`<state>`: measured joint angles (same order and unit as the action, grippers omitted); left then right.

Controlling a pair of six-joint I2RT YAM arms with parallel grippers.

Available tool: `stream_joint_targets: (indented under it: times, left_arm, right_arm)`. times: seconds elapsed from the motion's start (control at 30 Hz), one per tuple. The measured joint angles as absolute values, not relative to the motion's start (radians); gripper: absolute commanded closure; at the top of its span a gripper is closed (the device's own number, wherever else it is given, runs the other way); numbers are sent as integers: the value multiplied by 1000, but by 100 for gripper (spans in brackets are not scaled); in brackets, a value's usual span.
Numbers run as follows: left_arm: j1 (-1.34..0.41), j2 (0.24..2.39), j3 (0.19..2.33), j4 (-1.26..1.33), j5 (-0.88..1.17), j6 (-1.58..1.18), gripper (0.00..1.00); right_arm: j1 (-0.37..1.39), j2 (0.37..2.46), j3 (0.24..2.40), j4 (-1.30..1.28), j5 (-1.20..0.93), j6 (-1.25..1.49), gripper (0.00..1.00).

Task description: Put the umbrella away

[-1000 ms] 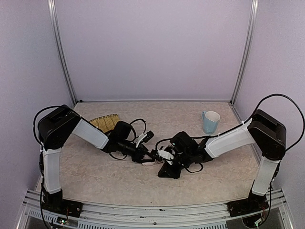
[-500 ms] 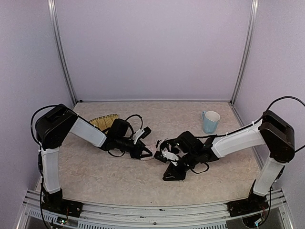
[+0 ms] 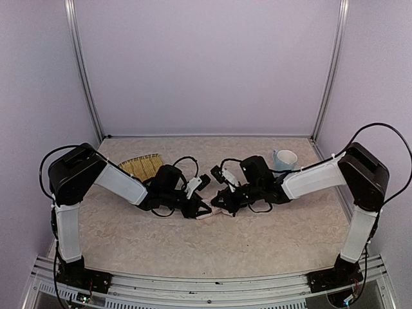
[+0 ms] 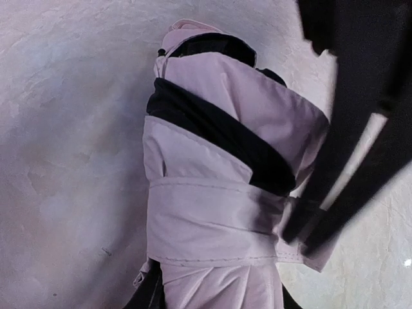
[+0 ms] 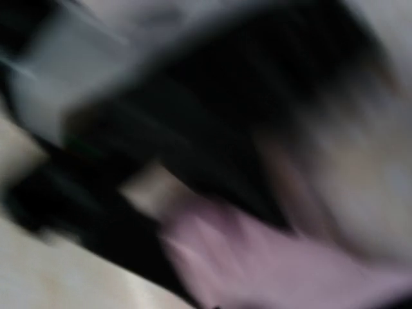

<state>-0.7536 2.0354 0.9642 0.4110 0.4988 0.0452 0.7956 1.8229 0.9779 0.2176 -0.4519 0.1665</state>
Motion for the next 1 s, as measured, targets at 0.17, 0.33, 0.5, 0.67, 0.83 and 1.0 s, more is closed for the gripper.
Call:
stream_joint_targets:
  times: [0.17, 0.33, 0.5, 0.67, 0.83, 1.0]
  left_arm:
    - [-753, 2036, 964, 411, 490, 42, 100]
    - [-752, 2038, 966, 410, 492, 44, 100]
    - [-752, 2037, 965, 408, 493, 56, 100]
    - [-759, 1995, 929, 395, 462, 94, 100]
    - [-782, 1909, 886, 321, 351, 159, 100]
    - [-852, 1827, 882, 249, 58, 239, 100]
  right_arm:
    - [766, 1907, 881, 260, -468, 174, 99]
    - [766, 1911, 838, 322, -462, 177, 98]
    - [766, 1902, 834, 321, -440, 174, 95]
    - [763, 1828, 834, 219, -437, 133, 92]
    - [754, 1596, 840, 96, -437, 94, 90]
    - [678, 1423, 907, -1, -379, 86, 87]
